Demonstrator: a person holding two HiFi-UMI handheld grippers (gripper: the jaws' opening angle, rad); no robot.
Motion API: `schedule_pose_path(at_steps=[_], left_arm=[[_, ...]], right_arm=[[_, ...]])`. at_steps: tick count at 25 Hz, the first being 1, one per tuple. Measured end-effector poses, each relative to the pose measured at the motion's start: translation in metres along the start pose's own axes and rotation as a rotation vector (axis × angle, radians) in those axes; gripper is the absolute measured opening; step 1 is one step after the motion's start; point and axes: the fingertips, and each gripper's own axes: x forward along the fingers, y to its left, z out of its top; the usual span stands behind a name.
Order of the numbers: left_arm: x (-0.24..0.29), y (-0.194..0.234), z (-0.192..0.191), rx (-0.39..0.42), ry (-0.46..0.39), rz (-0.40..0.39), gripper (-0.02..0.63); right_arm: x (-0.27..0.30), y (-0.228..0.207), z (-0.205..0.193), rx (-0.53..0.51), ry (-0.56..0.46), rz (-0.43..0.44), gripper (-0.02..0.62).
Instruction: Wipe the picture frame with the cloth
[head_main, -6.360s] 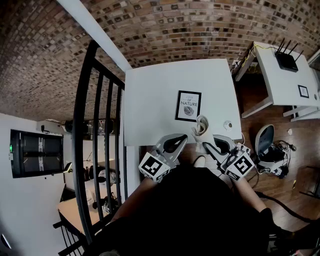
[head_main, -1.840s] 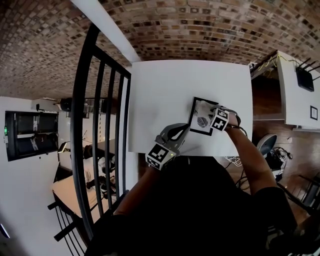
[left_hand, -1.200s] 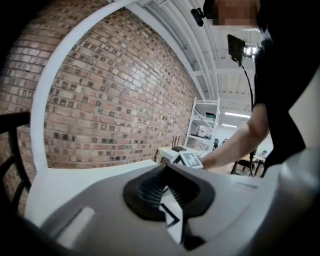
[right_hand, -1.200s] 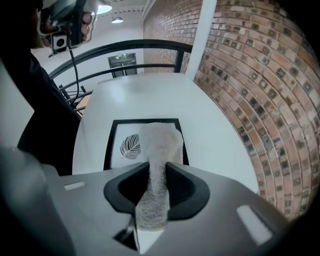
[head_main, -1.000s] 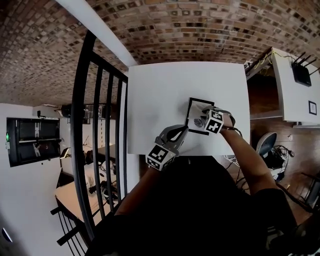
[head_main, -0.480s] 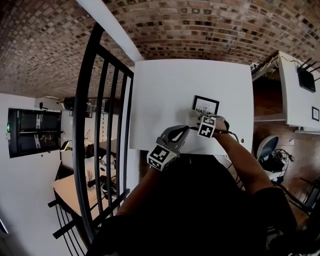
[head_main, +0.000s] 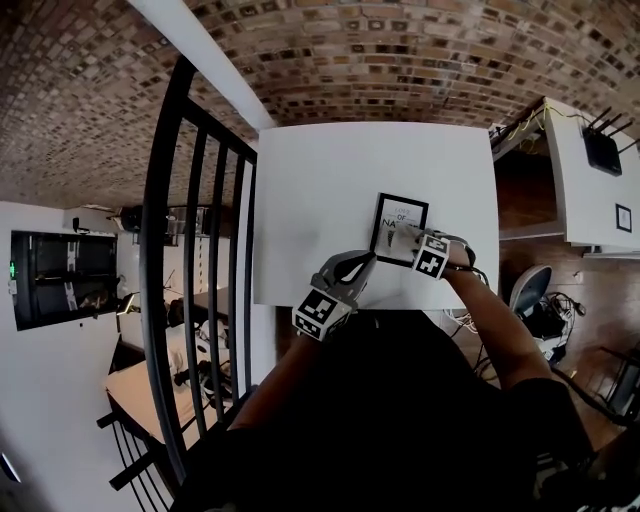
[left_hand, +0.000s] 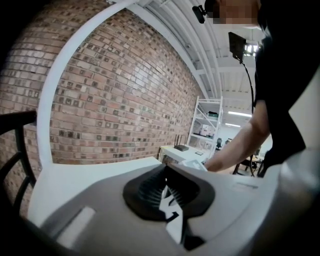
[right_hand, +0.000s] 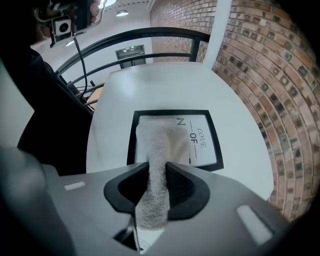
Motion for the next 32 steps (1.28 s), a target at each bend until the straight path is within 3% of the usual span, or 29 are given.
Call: schedule_pose_path(at_steps=[7, 13, 19, 24, 32], left_arm=[[0.004, -0.005, 0.004, 0.003, 0.003, -0.023, 0.0], [0.0, -0.001, 0.0, 0.008, 0.009, -0.006, 0.0], [-0.012, 0.009, -0.011, 0.01, 0.014, 0.029, 0.0], [-0.017, 0.013, -0.016, 0.001, 0.019, 0.038, 0.0], [-0.007, 0.01, -0.016, 0.003, 0.025, 0.011, 0.0]], right_arm=[[-0.014, -0.003, -0.007, 0.051, -0.015, -0.009, 0.098], [-0.035, 0.007, 0.06, 0.045, -0.166, -0.003, 0.098], [-0.009, 0.037, 0.105, -0.062, -0.161, 0.038, 0.098], [0.014, 0.059, 0.09, -0.093, -0.086, 0.085, 0.098], [0.006, 0.066, 0.038, -0.03, -0.048, 0.089, 0.098]])
